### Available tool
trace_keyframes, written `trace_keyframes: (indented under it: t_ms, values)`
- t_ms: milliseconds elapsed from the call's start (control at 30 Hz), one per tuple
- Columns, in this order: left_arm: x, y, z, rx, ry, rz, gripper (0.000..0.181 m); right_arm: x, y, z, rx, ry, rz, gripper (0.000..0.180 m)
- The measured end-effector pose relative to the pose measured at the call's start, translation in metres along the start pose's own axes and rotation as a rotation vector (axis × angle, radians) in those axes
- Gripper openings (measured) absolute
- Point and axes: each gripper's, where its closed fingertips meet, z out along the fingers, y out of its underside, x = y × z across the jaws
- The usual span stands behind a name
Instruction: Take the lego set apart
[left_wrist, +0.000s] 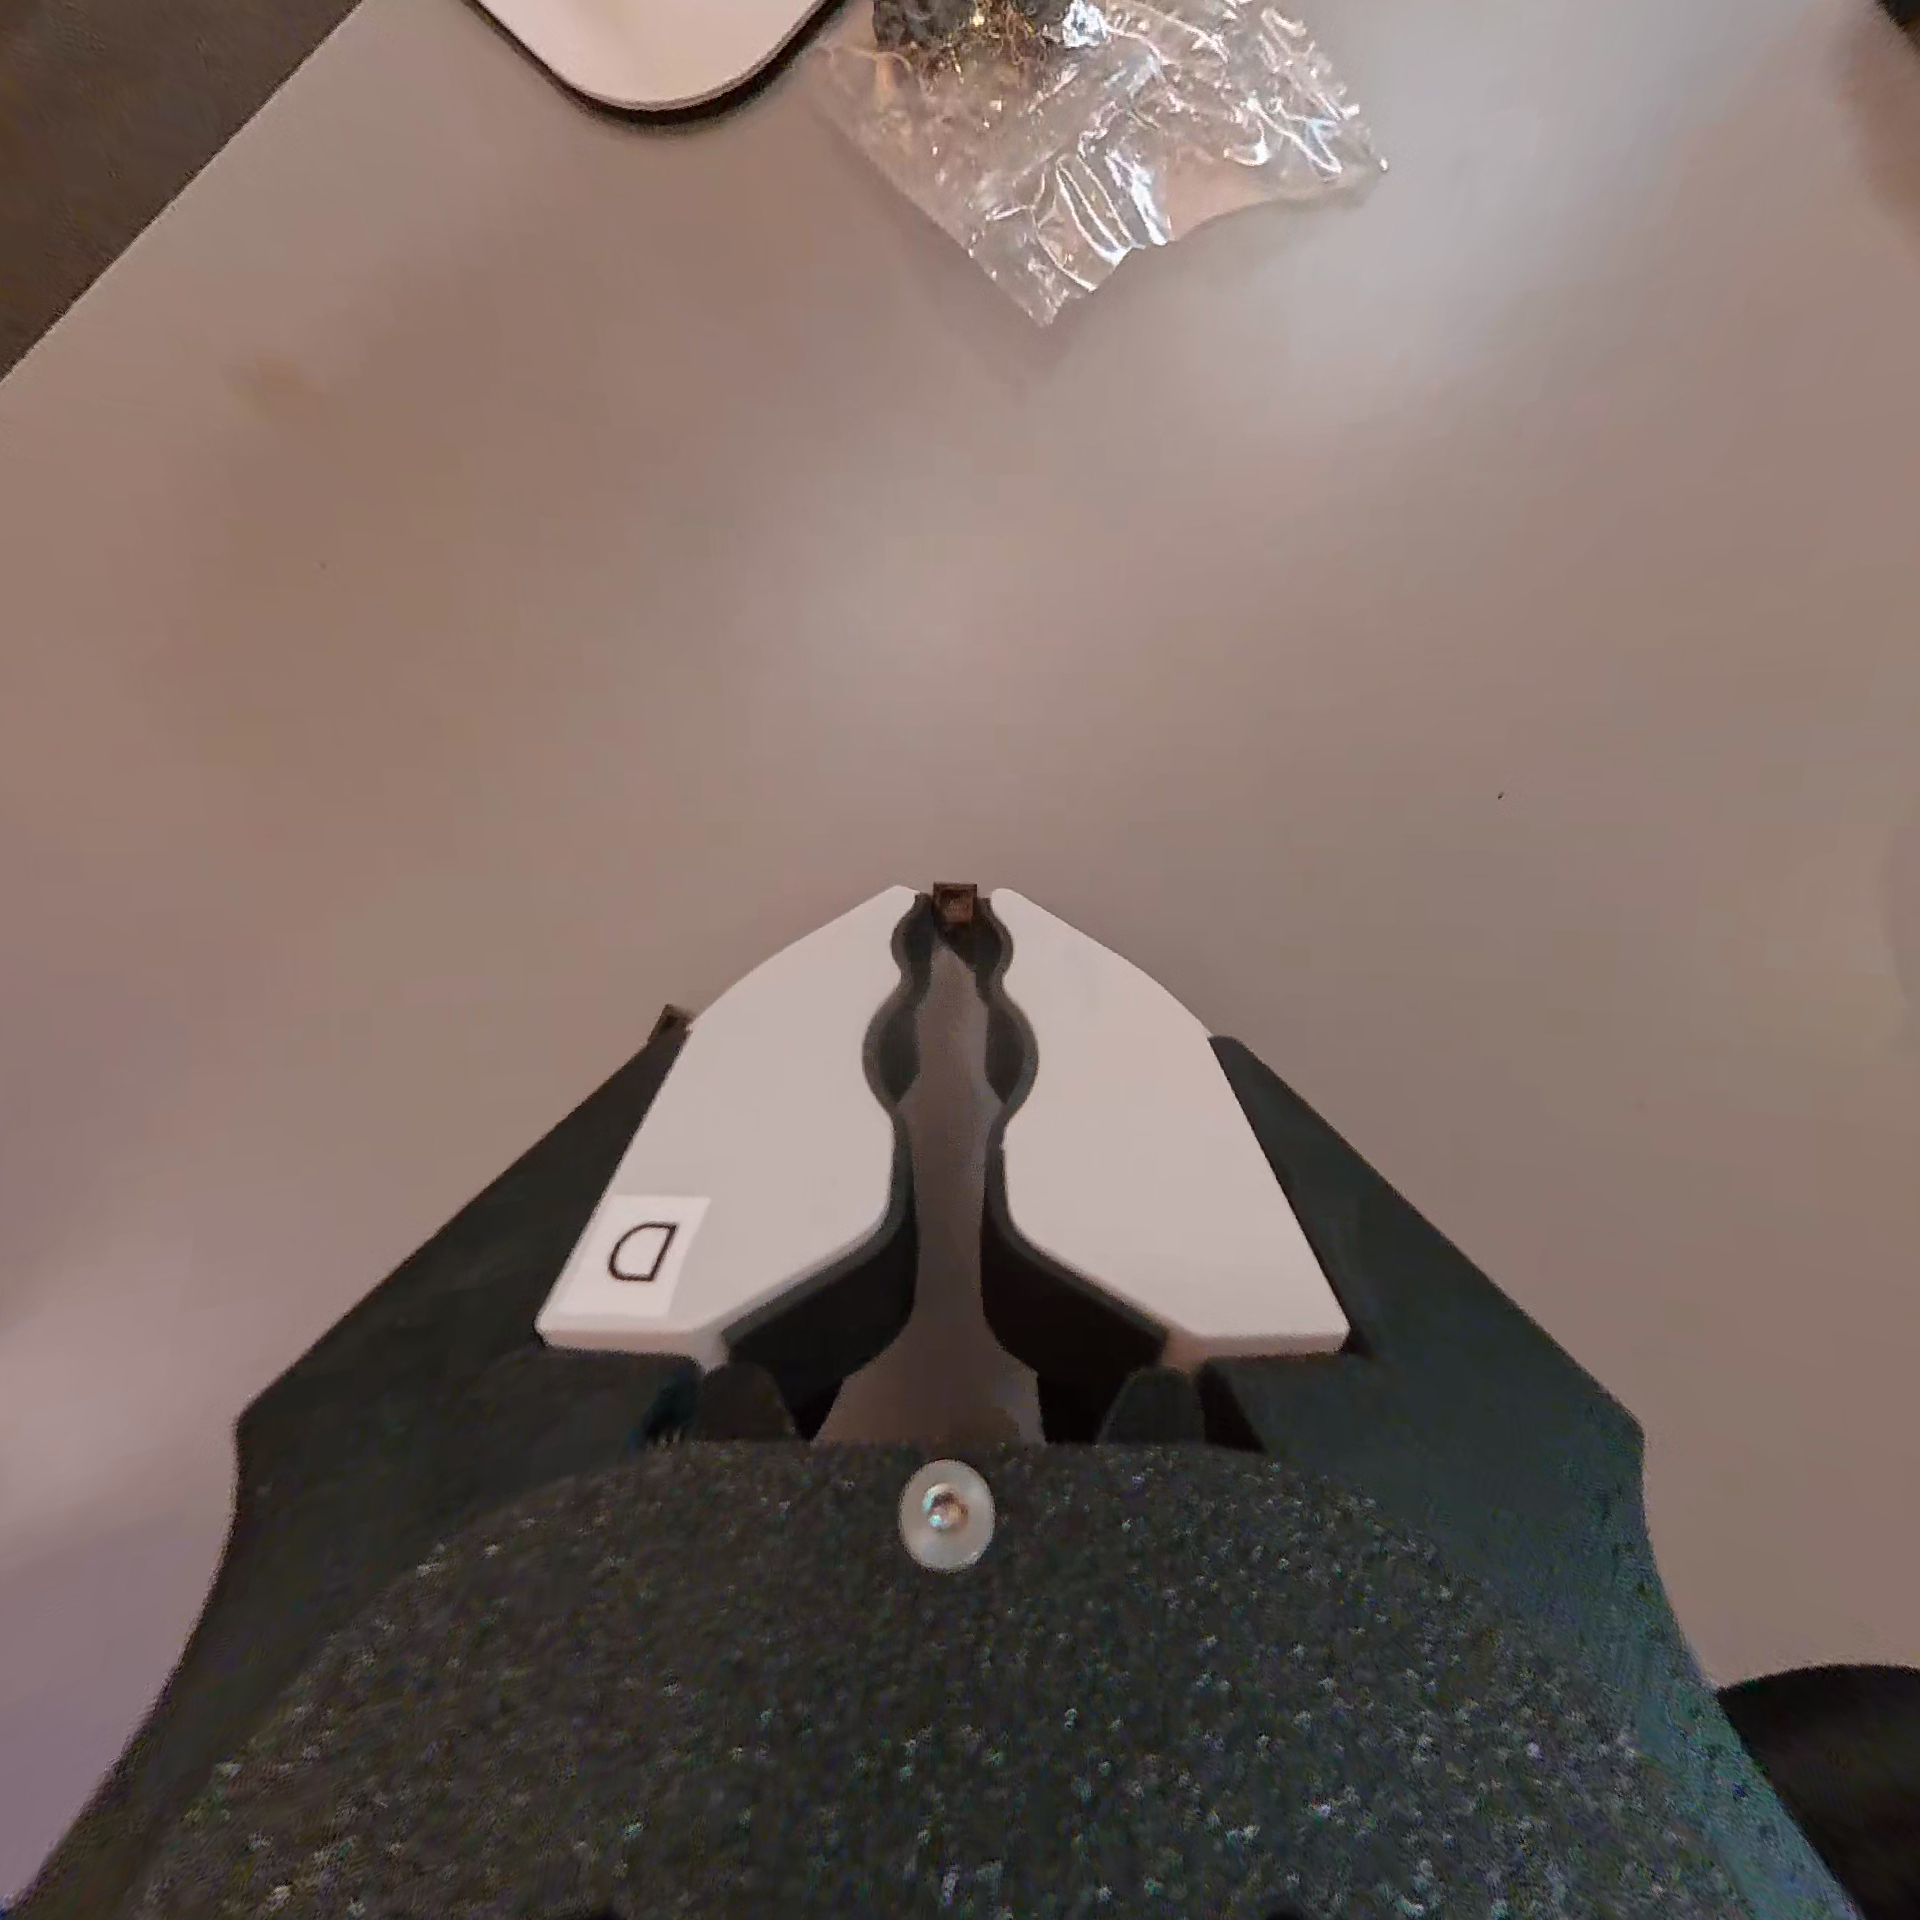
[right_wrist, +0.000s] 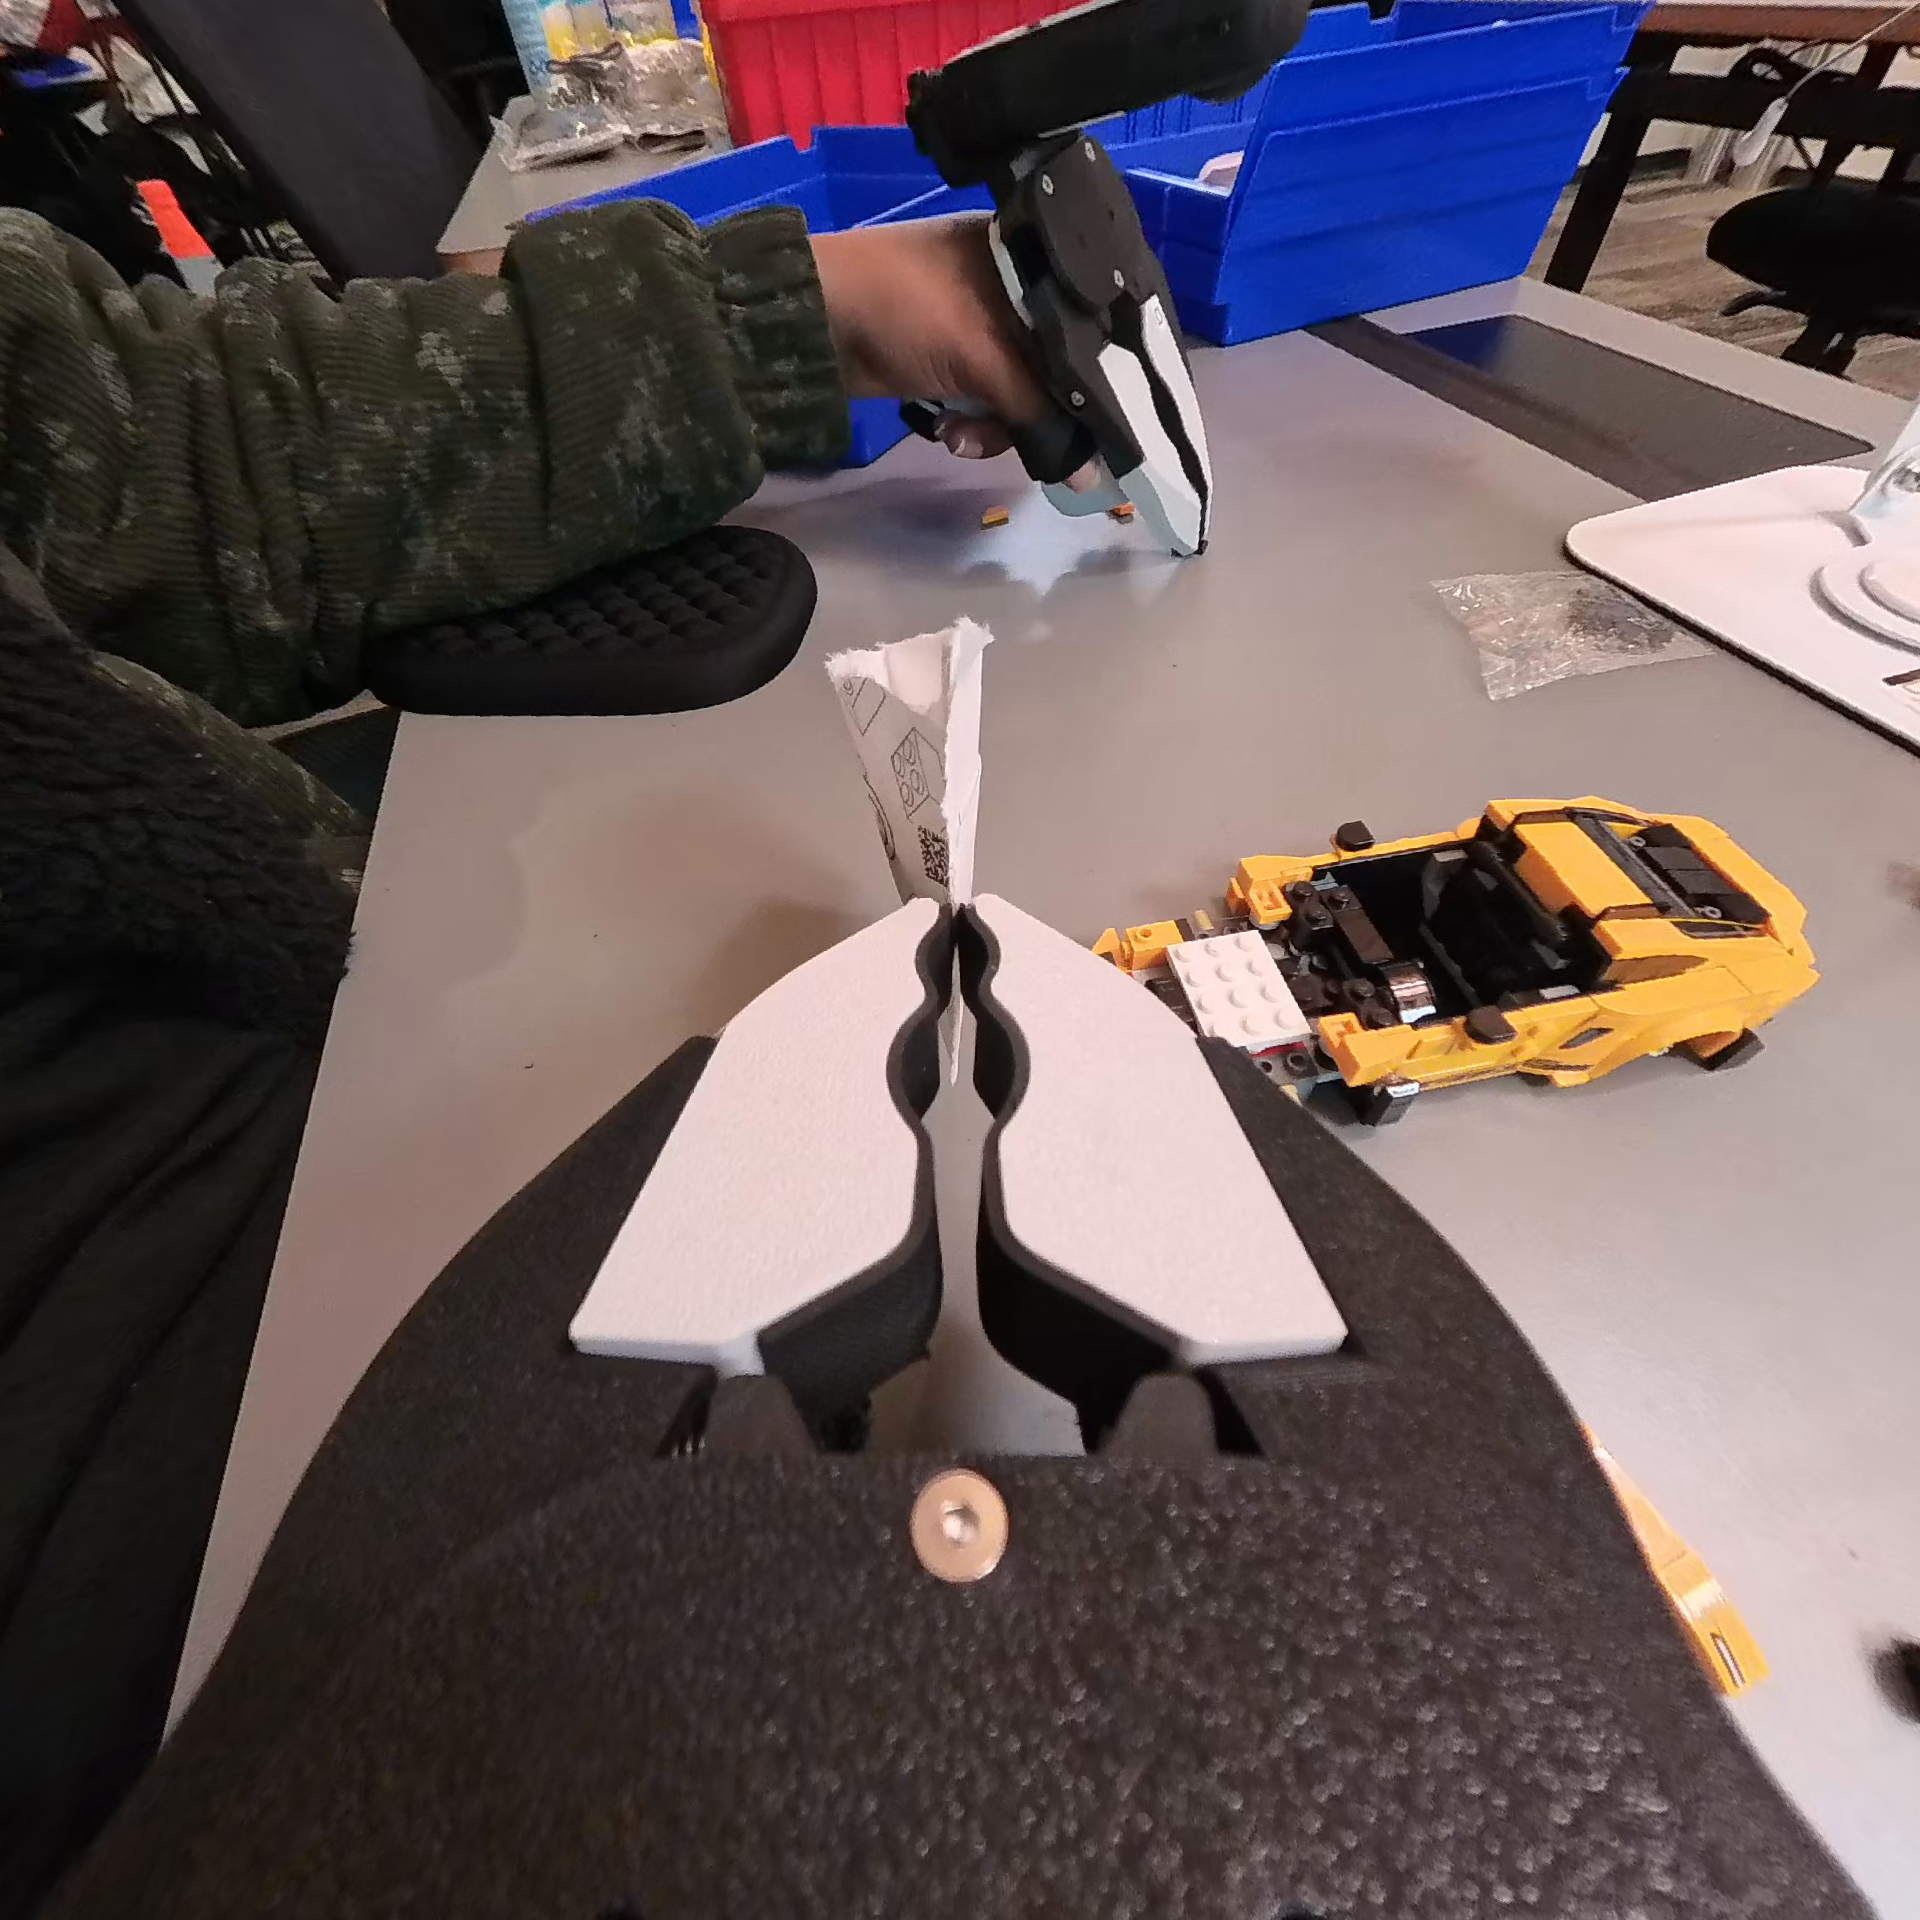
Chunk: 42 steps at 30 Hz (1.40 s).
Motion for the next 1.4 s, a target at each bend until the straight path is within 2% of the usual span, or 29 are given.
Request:
trace_keyframes:
  t_ms: [167, 267, 367, 533, 733, 833, 1033, 1133, 1233, 1300, 1400]
  values:
    - [0.041, -0.03, -0.021, 0.13, 0.079, 0.087, 0.007, 0.001, -0.001, 0.0, 0.003, 0.006, -0.001, 0.0]
    - [0.108, -0.07, -0.059, 0.297, 0.188, 0.245, 0.007, 0.001, 0.001, 0.0, -0.003, 0.005, 0.004, 0.0]
    - [0.181, -0.09, -0.091, 0.405, 0.325, 0.41, 0.007, 0.001, 0.001, 0.001, -0.008, 0.007, 0.003, 0.0]
    - [0.243, -0.083, -0.095, 0.382, 0.475, 0.536, 0.007, 0.002, 0.001, 0.0, -0.002, 0.011, 0.003, 0.0]
    - [0.259, -0.071, -0.09, 0.344, 0.537, 0.589, 0.014, 0.002, 0.0, 0.0, 0.001, 0.011, 0.003, 0.0]
    - [0.25, -0.072, -0.093, 0.36, 0.51, 0.59, 0.021, 0.002, -0.001, -0.001, 0.005, 0.013, 0.004, 0.0]
    - [0.193, -0.069, -0.116, 0.418, 0.439, 0.463, 0.027, 0.002, -0.002, -0.002, 0.011, 0.015, 0.002, 0.0]
    - [0.162, -0.063, -0.117, 0.419, 0.34, 0.413, 0.027, 0.003, -0.002, -0.002, 0.013, 0.017, 0.003, 0.0]
    - [0.091, -0.044, -0.108, 0.347, 0.109, 0.219, 0.027, 0.004, -0.004, -0.003, 0.022, 0.023, 0.005, 0.0]
    - [0.042, -0.019, -0.099, 0.257, -0.026, 0.039, 0.029, 0.003, -0.003, -0.003, 0.02, 0.02, 0.005, 0.0]
    - [-0.001, 0.023, -0.083, 0.111, -0.162, -0.185, 0.031, 0.003, -0.003, -0.002, 0.016, 0.018, 0.003, 0.0]
